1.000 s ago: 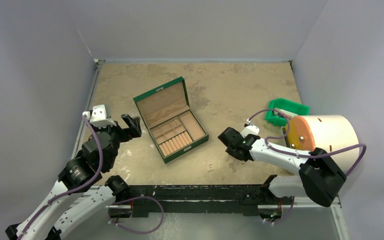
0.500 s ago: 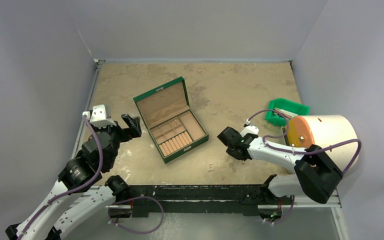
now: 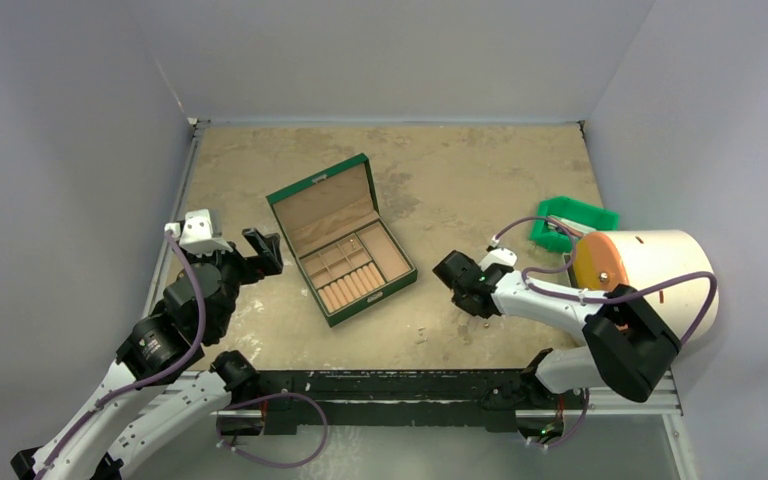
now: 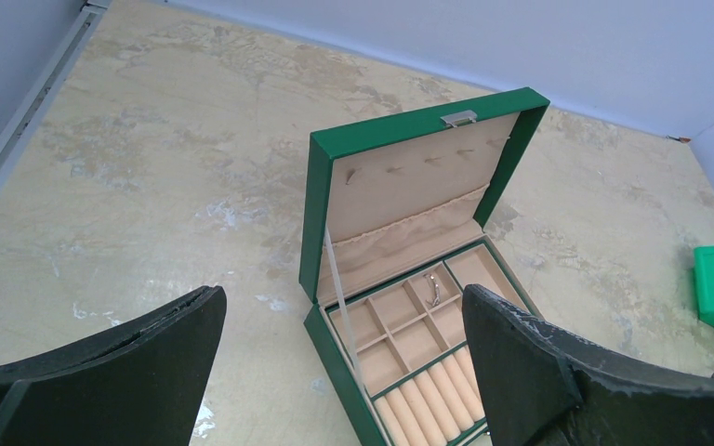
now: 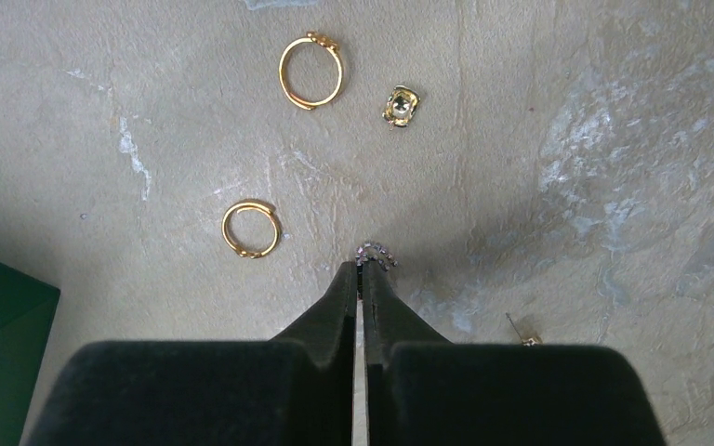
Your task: Organize the mixed jewelry
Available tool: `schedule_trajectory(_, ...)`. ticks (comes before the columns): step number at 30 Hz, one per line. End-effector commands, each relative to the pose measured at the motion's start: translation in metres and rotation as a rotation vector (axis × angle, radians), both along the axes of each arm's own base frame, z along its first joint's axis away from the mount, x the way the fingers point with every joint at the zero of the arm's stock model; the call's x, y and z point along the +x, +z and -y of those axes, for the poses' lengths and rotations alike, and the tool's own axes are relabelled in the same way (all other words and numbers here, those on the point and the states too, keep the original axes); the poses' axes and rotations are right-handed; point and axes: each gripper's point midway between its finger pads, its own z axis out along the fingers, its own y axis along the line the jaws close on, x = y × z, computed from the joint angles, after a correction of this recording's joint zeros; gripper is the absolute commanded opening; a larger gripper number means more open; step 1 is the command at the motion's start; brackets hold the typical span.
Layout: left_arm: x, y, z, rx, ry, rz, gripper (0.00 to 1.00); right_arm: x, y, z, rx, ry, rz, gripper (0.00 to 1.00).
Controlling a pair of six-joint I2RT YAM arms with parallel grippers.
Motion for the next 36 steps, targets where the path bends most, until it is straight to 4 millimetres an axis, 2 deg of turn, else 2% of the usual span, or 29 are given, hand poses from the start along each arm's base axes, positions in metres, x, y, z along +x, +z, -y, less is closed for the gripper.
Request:
schedule_trajectory(1,-0.001,0.02,-0.003,-0.041,0.01,0.048,0.98,0.001,0.001,0.0,0.002,-0.017,-0.001,0.0)
schedule_trajectory(3,-0.001,0.021,-0.003,-0.042,0.011,0.05,0.99,0.004,0.006,-0.002,0.01,-0.001,0.01,0.0)
schedule_trajectory(6,-0.002,0.022,-0.004,-0.046,0.01,0.053,0.99,0.018,0.025,-0.013,0.033,0.074,0.082,0.0)
schedule_trajectory(16,-0.003,0.024,-0.005,-0.053,0.009,0.061,0.99,0.045,0.079,-0.05,0.158,0.281,0.28,0.0)
schedule_trajectory(24,-0.003,0.024,-0.005,-0.055,0.007,0.061,0.99,0.066,0.136,-0.106,0.291,0.564,0.481,0.0)
schedule_trajectory(28,-0.003,0.023,-0.004,-0.055,0.006,0.061,0.98,0.074,0.158,-0.138,0.342,0.698,0.533,0.0)
schedule_trajectory(36,-0.004,0.024,-0.005,-0.057,0.005,0.062,0.99,0.086,0.179,-0.192,0.419,0.858,0.555,0.0)
